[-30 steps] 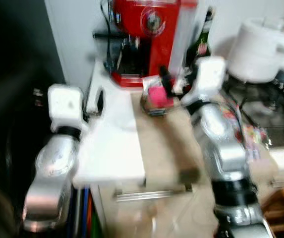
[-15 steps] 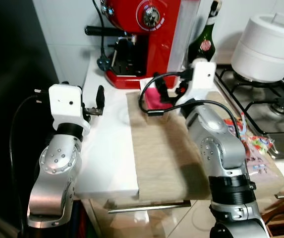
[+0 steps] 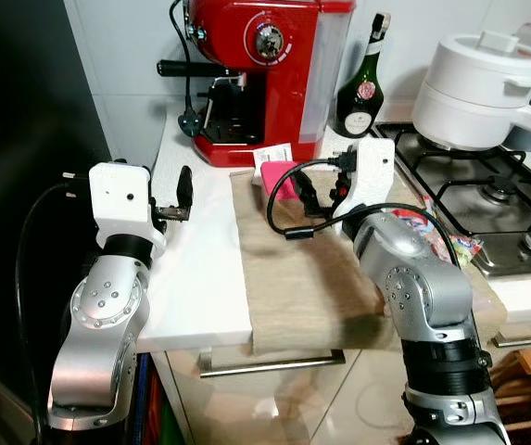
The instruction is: Restocking fridge
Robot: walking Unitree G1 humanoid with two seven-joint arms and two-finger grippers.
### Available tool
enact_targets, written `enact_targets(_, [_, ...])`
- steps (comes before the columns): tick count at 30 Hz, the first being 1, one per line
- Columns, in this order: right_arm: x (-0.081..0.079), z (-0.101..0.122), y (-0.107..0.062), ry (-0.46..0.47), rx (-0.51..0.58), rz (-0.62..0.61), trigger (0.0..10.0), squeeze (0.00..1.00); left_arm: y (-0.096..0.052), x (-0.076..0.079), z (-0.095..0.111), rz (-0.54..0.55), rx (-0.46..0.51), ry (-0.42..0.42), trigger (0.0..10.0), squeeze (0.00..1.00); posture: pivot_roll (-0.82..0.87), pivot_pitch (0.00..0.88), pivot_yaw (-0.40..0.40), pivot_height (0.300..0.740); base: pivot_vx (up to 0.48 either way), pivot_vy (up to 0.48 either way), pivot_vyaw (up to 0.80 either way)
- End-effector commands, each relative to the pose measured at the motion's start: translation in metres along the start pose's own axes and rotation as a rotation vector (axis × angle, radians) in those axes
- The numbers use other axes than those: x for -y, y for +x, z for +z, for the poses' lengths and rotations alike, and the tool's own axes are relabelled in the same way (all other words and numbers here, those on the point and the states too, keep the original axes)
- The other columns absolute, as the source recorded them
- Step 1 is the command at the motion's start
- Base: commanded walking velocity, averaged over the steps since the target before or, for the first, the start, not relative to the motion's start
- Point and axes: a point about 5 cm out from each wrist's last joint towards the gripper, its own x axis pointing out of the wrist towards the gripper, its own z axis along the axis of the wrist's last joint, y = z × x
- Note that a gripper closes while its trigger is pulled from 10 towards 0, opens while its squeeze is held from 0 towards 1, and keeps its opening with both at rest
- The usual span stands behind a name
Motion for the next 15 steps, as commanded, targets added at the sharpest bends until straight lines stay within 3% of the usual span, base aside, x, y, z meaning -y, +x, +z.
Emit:
enact_targets(1, [-0.002, 0.000, 0.005, -0.005, -0.002, 0.005, 10.0, 0.00, 0.001, 0.002, 0.003, -0.011, 0.007, -0.005, 10.0, 0.00, -0.01, 0.000, -0.006, 0.740, 0.000, 0.000, 0.00])
enact_targets(7, [-0.024, 0.010, 0.010, -0.018, 0.021, 0.079, 10.0, 0.00, -0.001, 0.002, 0.003, -0.007, 0.009, -0.008, 10.0, 0.00, 0.01, 0.000, -0.018, 0.740, 0.000, 0.000, 0.00])
enact_targets(15, [-0.027, 0.010, 0.009, -0.028, 0.004, 0.085, 10.0, 0.00, -0.002, 0.001, 0.003, -0.002, 0.006, -0.006, 10.0, 0.00, 0.01, 0.000, -0.022, 0.740, 0.000, 0.000, 0.00])
